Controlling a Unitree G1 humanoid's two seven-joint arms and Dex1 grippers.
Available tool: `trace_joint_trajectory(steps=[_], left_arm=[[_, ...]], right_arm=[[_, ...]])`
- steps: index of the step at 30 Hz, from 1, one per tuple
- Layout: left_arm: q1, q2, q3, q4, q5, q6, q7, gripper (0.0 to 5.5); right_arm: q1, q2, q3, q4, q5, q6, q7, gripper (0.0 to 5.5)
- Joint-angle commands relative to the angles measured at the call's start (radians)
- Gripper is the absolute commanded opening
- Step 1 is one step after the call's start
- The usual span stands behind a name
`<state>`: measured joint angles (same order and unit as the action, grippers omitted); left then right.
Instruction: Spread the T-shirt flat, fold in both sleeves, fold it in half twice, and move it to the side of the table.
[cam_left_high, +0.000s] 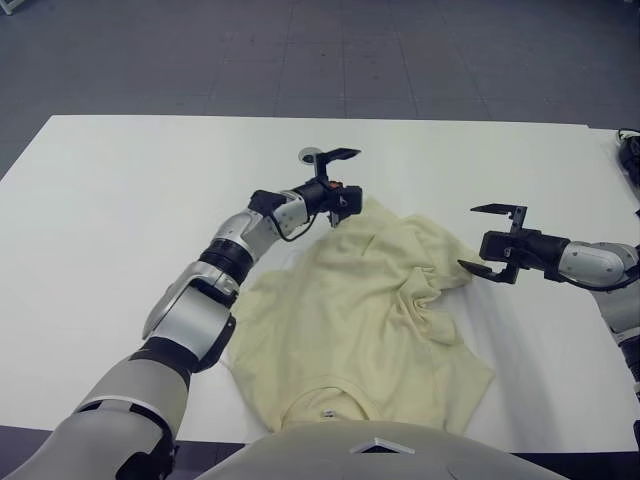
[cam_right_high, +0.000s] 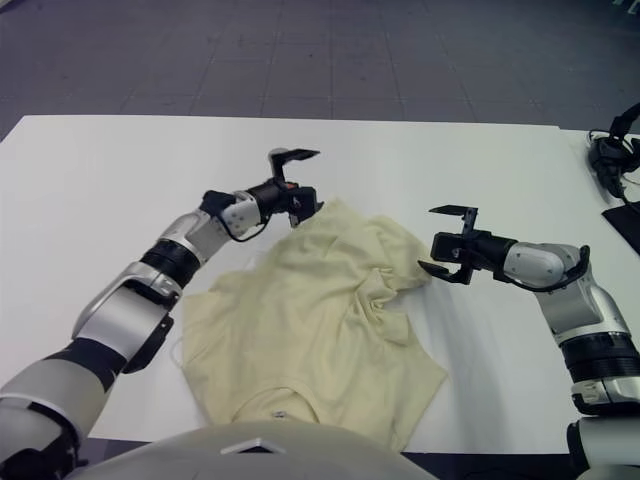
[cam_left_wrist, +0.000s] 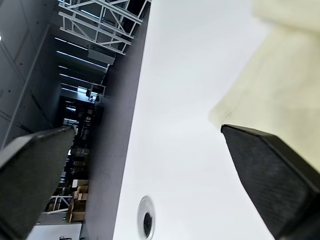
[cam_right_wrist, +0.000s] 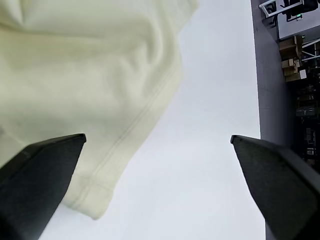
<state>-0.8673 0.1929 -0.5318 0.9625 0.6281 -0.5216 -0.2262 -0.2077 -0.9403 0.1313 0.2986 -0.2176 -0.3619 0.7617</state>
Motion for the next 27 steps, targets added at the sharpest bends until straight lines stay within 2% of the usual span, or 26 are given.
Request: trace_joint_trajectory(steps=[1,7,11,21,27], left_arm=[[-0.004,-0.051,-0.059,0.103,0.046,-0.019,0.023,5.37],[-0.003,-0.093,-0.158,0.216,0.126,-0.001,0.069,5.37],[-0.02,-0.062,-0.174,0.27,0.139,0.039,0.099,5.37],[-0.013,0.169,-0.084,0.242,0.075,0.091,0.146,5.37],[0.046,0.201,-0.054,0.204,0.05,0.103,0.142,5.37]], right_arm=[[-0.016,-0.007,0.01,0.021,-0.053,-0.004,-0.021,5.4],[-0.056,0.01,0.033,0.071,-0.121,-0.024,-0.055,5.4],[-0.133,0.036,0.077,0.179,-0.186,-0.058,-0.104,5.4],[-0.371,0.115,0.162,0.493,-0.412,-0.222,-0.528,5.4],[-0.523,0.229,0.195,0.679,-0.454,-0.283,-0.768,5.4]])
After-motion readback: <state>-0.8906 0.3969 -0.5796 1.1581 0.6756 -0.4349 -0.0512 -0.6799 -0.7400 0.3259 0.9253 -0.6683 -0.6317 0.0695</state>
